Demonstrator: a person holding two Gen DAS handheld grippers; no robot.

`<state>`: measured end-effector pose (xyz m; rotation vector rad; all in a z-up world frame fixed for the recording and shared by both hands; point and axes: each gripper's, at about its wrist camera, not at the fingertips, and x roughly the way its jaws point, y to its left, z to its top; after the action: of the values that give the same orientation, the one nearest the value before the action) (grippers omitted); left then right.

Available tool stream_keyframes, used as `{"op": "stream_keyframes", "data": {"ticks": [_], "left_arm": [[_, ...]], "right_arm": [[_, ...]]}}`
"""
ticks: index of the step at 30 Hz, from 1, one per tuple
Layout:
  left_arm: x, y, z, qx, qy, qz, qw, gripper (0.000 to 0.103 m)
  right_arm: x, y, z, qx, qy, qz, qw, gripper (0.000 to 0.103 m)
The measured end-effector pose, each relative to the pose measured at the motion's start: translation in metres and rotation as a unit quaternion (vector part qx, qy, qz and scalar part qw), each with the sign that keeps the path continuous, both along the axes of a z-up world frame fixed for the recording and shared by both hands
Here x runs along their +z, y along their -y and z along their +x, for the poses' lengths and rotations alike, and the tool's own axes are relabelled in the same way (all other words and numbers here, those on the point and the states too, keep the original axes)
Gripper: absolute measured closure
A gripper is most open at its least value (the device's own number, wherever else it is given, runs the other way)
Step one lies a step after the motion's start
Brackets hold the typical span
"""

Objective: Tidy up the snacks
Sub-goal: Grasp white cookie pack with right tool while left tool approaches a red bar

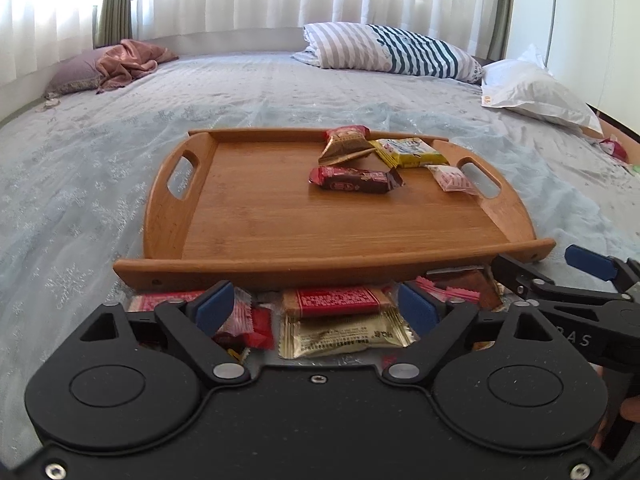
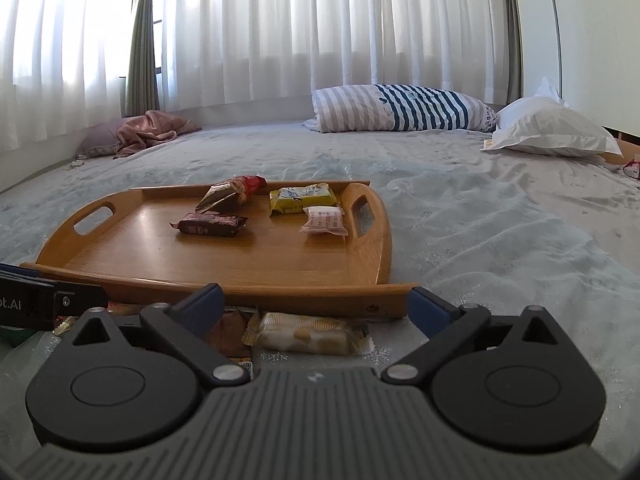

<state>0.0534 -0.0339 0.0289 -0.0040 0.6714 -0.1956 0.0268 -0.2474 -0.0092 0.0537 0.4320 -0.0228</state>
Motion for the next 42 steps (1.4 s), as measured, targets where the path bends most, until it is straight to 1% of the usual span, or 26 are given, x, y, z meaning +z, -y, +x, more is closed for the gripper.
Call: {"op": "stream_keyframes", "data": {"ticks": [2, 6, 9, 18, 22, 25, 30, 34, 38, 42], "left_arm": [[-0.001, 0.000, 0.000, 0.000, -0.001, -0.003, 1.0000, 0.016], [-0.003, 0.003, 0.000, -0.002, 0.004, 0.008, 1.0000, 0.016], [-0.005, 0.005, 0.002, -0.005, 0.001, 0.010, 0.9999, 0.016], [-0.012, 0.010, 0.008, -0.009, -0.013, 0.006, 0.9999, 0.023], [-0.015, 0.010, 0.010, -0.008, -0.015, 0.004, 0.9998, 0.025], [-0.014, 0.009, 0.011, -0.006, -0.016, -0.001, 0.9998, 0.027], [-0.011, 0.003, 0.014, -0.001, -0.023, -0.023, 0.9995, 0.028], [-0.011, 0.002, 0.016, 0.002, -0.024, -0.024, 0.9994, 0.029], [-0.010, 0.003, 0.013, 0.001, -0.020, -0.021, 0.9996, 0.034], [-0.010, 0.005, 0.009, -0.003, -0.016, -0.013, 0.9998, 0.036]], "right_arm": [[-0.004, 0.000, 0.000, -0.003, -0.004, 0.001, 1.000, 0.000], [-0.009, -0.001, 0.001, -0.004, -0.007, -0.002, 1.000, 0.000], [-0.013, -0.002, 0.005, -0.005, -0.018, -0.004, 1.000, 0.000], [-0.020, 0.005, 0.008, -0.002, -0.026, 0.028, 0.999, 0.000], [-0.020, 0.006, 0.008, -0.002, -0.024, 0.030, 0.999, 0.000], [-0.021, 0.008, 0.008, 0.000, -0.022, 0.036, 0.999, 0.000], [-0.023, 0.015, 0.007, 0.004, -0.018, 0.061, 0.998, 0.000], [-0.025, 0.015, 0.005, 0.004, -0.011, 0.066, 0.998, 0.000], [-0.026, 0.015, 0.003, -0.006, -0.001, 0.065, 0.998, 0.006], [-0.027, 0.015, 0.000, -0.013, 0.006, 0.065, 0.998, 0.011]]}}
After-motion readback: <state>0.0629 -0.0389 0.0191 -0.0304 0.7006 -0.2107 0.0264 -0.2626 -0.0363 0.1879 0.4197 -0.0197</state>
